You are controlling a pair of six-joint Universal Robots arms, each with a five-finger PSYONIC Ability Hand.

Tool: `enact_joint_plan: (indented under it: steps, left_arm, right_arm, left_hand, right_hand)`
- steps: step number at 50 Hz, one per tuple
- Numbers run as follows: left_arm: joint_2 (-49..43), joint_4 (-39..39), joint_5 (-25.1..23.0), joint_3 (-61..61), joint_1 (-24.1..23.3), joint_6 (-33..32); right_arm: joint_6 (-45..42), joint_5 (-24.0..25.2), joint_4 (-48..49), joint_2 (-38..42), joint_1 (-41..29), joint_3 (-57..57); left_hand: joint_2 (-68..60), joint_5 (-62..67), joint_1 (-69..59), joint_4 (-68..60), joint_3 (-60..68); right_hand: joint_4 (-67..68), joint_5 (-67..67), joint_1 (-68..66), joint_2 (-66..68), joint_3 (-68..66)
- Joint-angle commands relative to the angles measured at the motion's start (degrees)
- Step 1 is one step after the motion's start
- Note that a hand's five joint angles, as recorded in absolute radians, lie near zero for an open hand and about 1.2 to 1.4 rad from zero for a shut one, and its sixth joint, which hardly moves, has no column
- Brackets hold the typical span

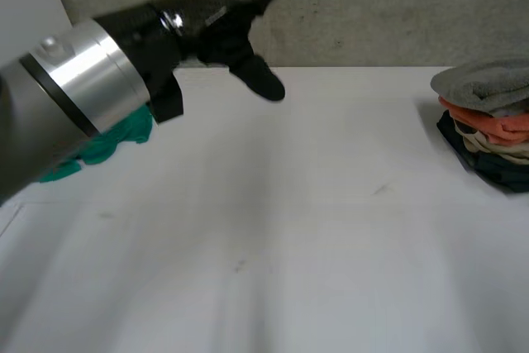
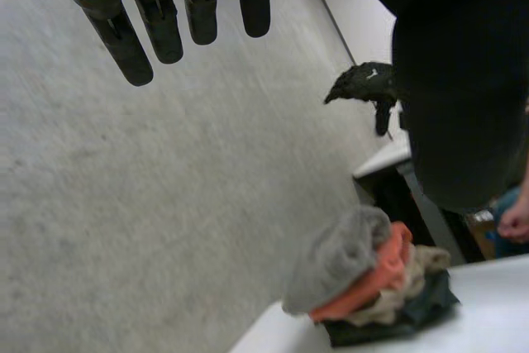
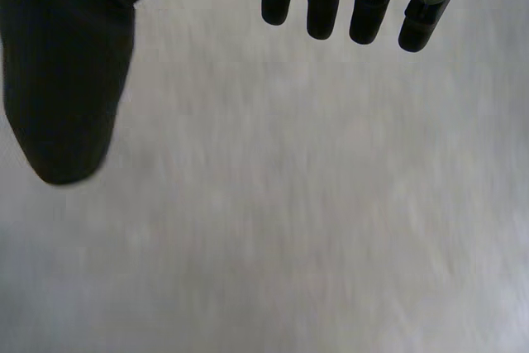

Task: Fold the laundry.

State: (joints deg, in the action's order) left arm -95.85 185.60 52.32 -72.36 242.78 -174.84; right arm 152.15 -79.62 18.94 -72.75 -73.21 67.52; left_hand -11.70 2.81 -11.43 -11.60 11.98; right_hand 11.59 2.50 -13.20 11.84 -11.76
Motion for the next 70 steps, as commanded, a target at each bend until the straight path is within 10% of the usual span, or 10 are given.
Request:
enact_joint_plan:
  steps: [1, 11, 20, 35, 38, 39, 45, 58, 70]
  left_arm:
    - [1.98, 1.70, 8.48, 3.72, 4.36, 5.03]
    - [-3.17, -4.35, 19.04, 3.63, 23.34, -11.52]
    - [-22.43, -4.02, 21.85, 6.17, 30.29, -40.30]
    - [-53.19, 6.09, 19.57, 21.46, 37.24, -53.42]
    - [-54.09, 6.18, 19.13, 22.44, 37.24, -53.24]
    - [-54.09, 6.53, 18.61, 22.44, 36.98, -53.24]
    - [-46.64, 7.50, 19.31, 20.86, 33.38, -49.04]
    - [-14.81, 11.63, 14.84, 4.08, 19.41, -13.09]
    - [-20.41, 11.81, 10.69, -6.48, 2.19, -5.87]
  right_arm:
    - [1.39, 10.08, 8.57, -7.05, -16.16, 10.08]
    - [-0.62, 20.12, -5.02, -7.94, -26.63, 21.86]
    - [-11.25, 19.24, -13.31, -1.08, -27.95, 26.35]
    - [-12.76, 17.04, -11.65, 1.55, -27.43, 30.83]
    - [-13.11, 16.95, -11.38, 1.64, -27.25, 31.27]
    - [-13.20, 16.95, -11.29, 1.65, -27.25, 31.36]
    - [-13.11, 16.86, -10.77, 1.56, -27.16, 31.36]
    - [-12.05, 14.14, -8.48, 1.21, -27.08, 31.10]
    - [-3.98, 10.54, -8.22, -1.17, -25.32, 29.87]
  left_hand:
    - [1.70, -2.81, 1.43, 1.60, -1.98]
    - [1.65, -2.76, 1.39, 1.56, -1.94]
    - [1.65, -2.76, 1.38, 1.56, -1.94]
    - [0.99, -2.10, 0.72, 0.89, -1.27]
    - [-24.27, 23.16, -24.53, -24.36, 23.98]
    - [-67.86, 66.75, -68.13, -67.95, 67.58]
    - [-68.30, 67.19, -68.57, -68.40, 68.02]
    - [-68.30, 67.19, -68.57, -68.40, 68.02]
    - [-68.30, 67.19, -68.57, -68.40, 68.02]
  right_hand:
    - [-1.59, -2.50, 3.20, -1.84, 1.76]
    - [-1.59, -2.50, 3.20, -1.84, 1.76]
    - [-1.59, -2.50, 3.20, -1.84, 1.76]
    - [-1.59, -2.50, 3.20, -1.84, 1.76]
    - [-1.59, -2.50, 3.20, -1.84, 1.76]
    - [-1.59, -2.50, 3.20, -1.84, 1.76]
    - [-1.59, -2.50, 3.20, -1.84, 1.76]
    - [-1.59, -2.50, 3.20, -1.84, 1.76]
    - [-1.59, -2.50, 3.20, -1.84, 1.76]
